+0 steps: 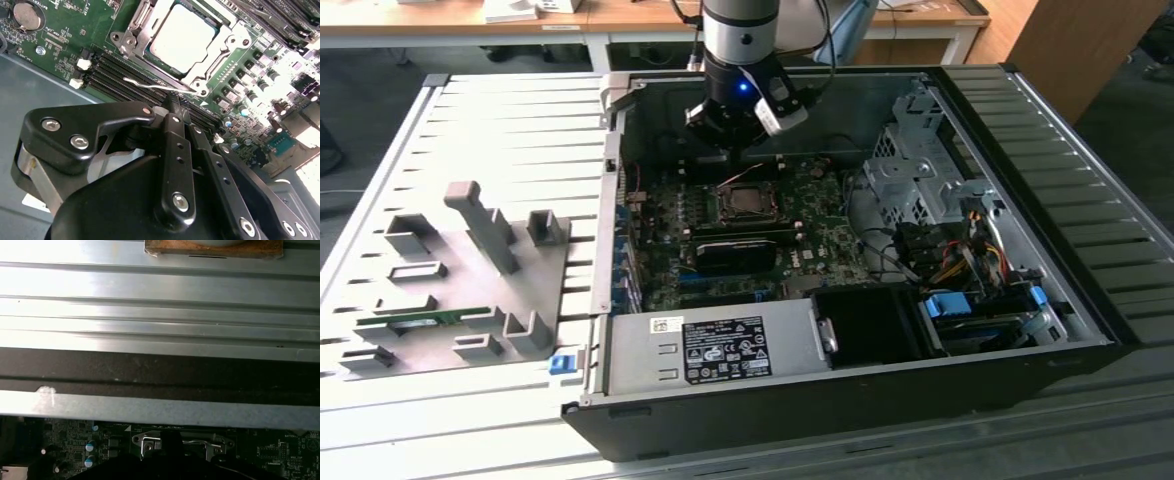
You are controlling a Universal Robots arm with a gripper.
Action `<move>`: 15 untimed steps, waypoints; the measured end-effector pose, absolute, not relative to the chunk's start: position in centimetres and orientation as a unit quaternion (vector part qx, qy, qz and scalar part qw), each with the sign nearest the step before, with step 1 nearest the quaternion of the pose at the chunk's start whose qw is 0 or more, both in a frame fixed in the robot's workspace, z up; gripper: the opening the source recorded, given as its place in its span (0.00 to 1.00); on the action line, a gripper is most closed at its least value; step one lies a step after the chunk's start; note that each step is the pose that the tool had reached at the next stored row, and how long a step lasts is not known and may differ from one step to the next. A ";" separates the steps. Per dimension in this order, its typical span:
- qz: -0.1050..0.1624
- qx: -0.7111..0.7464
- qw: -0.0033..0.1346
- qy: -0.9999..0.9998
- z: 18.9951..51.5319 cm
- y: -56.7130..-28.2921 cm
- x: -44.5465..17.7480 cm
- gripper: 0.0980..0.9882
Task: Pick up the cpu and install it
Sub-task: 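Install the first cpu locking lever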
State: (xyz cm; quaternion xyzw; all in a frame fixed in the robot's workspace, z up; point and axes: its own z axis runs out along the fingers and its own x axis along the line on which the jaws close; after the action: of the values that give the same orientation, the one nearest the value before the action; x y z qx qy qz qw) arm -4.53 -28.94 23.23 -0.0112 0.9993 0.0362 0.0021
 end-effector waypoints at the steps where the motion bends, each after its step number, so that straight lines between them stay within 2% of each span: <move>1: 0.036 -0.011 0.002 0.999 23.2 -28.9 -4.5 0.01; 15: 0.036 -0.011 0.002 0.999 22.9 -28.9 -3.9 0.01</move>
State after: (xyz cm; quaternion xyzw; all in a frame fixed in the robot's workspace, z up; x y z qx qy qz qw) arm -3.88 -28.86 22.93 -0.0113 0.9993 0.0363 0.0019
